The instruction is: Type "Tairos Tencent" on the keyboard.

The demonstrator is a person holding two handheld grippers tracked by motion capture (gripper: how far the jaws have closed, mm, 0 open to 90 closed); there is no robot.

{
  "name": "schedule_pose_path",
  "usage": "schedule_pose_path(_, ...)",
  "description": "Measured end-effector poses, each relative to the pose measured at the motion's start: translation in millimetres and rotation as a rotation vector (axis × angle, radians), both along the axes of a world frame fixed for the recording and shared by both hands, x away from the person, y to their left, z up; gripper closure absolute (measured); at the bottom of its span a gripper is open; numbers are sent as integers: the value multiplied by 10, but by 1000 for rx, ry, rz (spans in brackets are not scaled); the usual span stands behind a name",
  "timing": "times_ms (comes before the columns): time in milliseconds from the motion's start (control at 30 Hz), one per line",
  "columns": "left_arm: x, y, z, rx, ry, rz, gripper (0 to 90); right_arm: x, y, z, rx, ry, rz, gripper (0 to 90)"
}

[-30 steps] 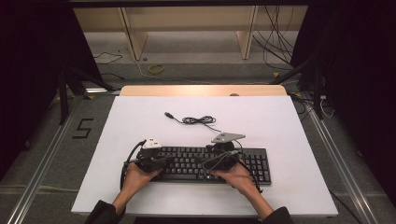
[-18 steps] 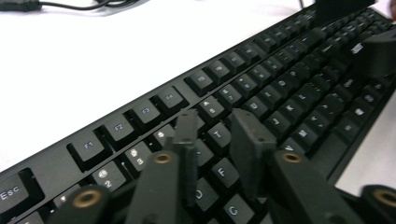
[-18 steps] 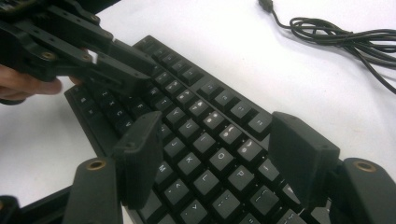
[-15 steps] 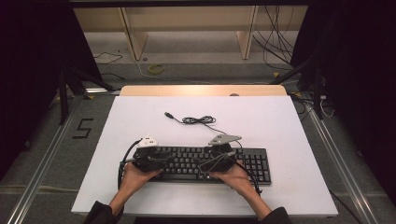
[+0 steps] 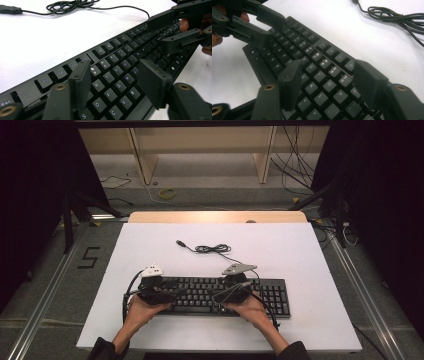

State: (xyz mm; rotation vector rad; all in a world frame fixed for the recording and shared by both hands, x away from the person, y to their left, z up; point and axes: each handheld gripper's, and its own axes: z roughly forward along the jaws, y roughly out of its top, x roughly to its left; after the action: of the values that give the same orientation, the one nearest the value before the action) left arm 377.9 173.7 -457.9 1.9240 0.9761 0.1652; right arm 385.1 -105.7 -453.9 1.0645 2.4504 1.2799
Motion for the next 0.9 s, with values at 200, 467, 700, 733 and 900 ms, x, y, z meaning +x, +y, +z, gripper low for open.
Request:
schedule_pose_path(200, -11, 60, 17, -30, -5, -2, 326, 18, 14, -31, -19, 3, -7, 566)
schedule_pose_path(467, -32, 111, 22, -45, -7, 5, 297, 29, 64, -77, -43, 6, 5, 760)
schedule_pose_path(700, -61, 137, 9, -63, -11, 2, 270, 38, 101, -119, -62, 15, 12, 856)
schedule_pose_path(733, -64, 141, 9, -59, -12, 1, 270, 38, 101, -119, -62, 15, 12, 856)
schedule_pose_path(900, -84, 161, 2, -56, -11, 5, 266, 49, 120, -149, -74, 22, 17, 880)
